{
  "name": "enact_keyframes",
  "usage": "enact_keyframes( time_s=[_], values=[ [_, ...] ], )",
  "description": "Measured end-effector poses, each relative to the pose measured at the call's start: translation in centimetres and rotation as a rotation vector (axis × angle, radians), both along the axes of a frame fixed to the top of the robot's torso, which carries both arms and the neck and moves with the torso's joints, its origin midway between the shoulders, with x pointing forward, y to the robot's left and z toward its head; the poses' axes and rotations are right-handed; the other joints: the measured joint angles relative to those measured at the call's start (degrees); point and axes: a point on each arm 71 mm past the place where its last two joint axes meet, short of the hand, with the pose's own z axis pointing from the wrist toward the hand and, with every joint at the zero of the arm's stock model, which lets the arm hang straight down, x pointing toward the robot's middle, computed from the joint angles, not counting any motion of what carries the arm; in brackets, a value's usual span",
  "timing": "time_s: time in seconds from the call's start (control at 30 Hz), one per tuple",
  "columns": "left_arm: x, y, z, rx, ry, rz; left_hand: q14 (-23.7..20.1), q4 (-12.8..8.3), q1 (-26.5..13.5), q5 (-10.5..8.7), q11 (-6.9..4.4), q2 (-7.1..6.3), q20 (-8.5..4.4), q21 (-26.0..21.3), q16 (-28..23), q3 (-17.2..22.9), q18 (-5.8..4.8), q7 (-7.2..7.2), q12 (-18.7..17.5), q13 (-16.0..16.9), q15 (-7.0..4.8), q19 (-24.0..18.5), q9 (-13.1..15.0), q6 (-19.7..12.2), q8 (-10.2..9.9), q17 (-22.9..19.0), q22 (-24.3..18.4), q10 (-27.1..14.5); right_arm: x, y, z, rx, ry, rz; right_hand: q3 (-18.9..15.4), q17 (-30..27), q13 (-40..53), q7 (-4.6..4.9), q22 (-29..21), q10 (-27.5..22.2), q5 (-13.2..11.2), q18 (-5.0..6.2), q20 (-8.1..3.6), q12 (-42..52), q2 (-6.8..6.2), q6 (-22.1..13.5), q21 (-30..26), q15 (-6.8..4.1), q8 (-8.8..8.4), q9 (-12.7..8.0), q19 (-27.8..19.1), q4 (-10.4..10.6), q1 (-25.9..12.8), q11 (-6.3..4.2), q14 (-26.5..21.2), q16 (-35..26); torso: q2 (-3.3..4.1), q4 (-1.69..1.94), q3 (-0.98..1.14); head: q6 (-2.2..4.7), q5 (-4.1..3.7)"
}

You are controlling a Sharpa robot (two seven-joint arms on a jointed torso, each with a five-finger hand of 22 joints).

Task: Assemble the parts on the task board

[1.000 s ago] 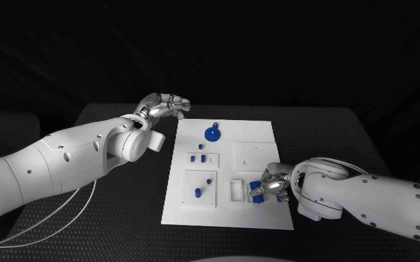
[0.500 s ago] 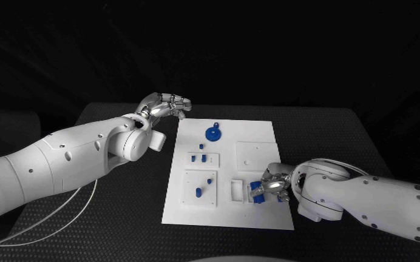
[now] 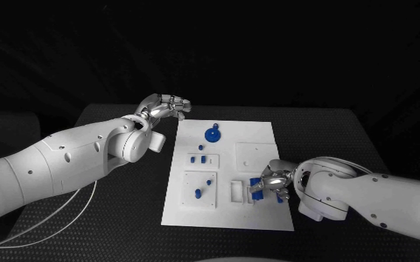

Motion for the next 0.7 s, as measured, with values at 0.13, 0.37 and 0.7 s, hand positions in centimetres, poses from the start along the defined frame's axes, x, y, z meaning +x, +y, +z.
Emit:
enact_keyframes(
  time_s=[0.13, 0.37, 0.7],
  values=[
    [0.0, -0.1, 0.0, 0.000, 0.000, -0.001, 0.0, 0.0, 0.0, 0.00, 0.00, 0.00, 0.00, 0.0, 0.0, 0.0, 0.00, 0.00, 0.0, 0.0, 0.00, 0.0, 0.0, 0.0, 0.0, 0.0, 0.0, 0.0, 0.1, 0.5, 0.2, 0.016, 0.004, -0.004, 0.0, 0.0, 0.1, -0.01, 0.0, 0.2, 0.0, 0.01, 0.00, -0.2, -0.25, 0.0, 0.0, -0.24, -0.04, 0.1, 0.0, 0.0, -0.7, -0.23, 0.2, 0.0, 0.01, 0.03, 0.01, 0.07, 0.08],
    [0.0, -0.1, 0.0, 0.000, 0.000, -0.001, 0.0, 0.0, -0.2, 0.00, 0.00, 0.22, 0.00, 0.0, 0.0, 0.0, 0.00, 0.00, 0.0, 0.0, 0.00, 0.0, 0.0, 0.0, 0.0, 0.0, 0.0, 0.0, 0.2, 1.8, 0.0, 0.040, 0.021, 0.004, 0.2, 0.1, 0.1, -0.19, 0.0, 0.3, 0.0, 0.02, 0.01, -0.2, -0.65, 0.2, 0.0, -0.34, -0.05, 0.0, 0.0, -0.2, -1.2, -0.30, 0.2, 0.0, 0.04, 0.10, -0.03, 0.04, 0.11],
    [0.0, -0.2, 0.0, -0.001, 0.001, -0.004, 0.0, 0.1, -0.2, 0.00, 0.00, 0.22, 0.00, 0.0, 0.0, -0.1, 0.00, 0.00, 0.0, 0.0, 0.00, 0.0, 0.0, 0.0, 0.0, 0.0, 0.0, 0.0, 0.7, 3.1, -0.5, 0.047, 0.036, 0.014, 0.2, 0.1, 0.2, -0.51, 0.0, 0.4, 0.0, 0.13, 0.02, -0.4, -0.83, 0.5, 0.0, -0.45, -0.05, -0.2, 0.0, -0.2, -2.2, -0.39, 0.0, -0.2, 0.05, 0.13, -0.08, -0.15, 0.27]
  ],
)
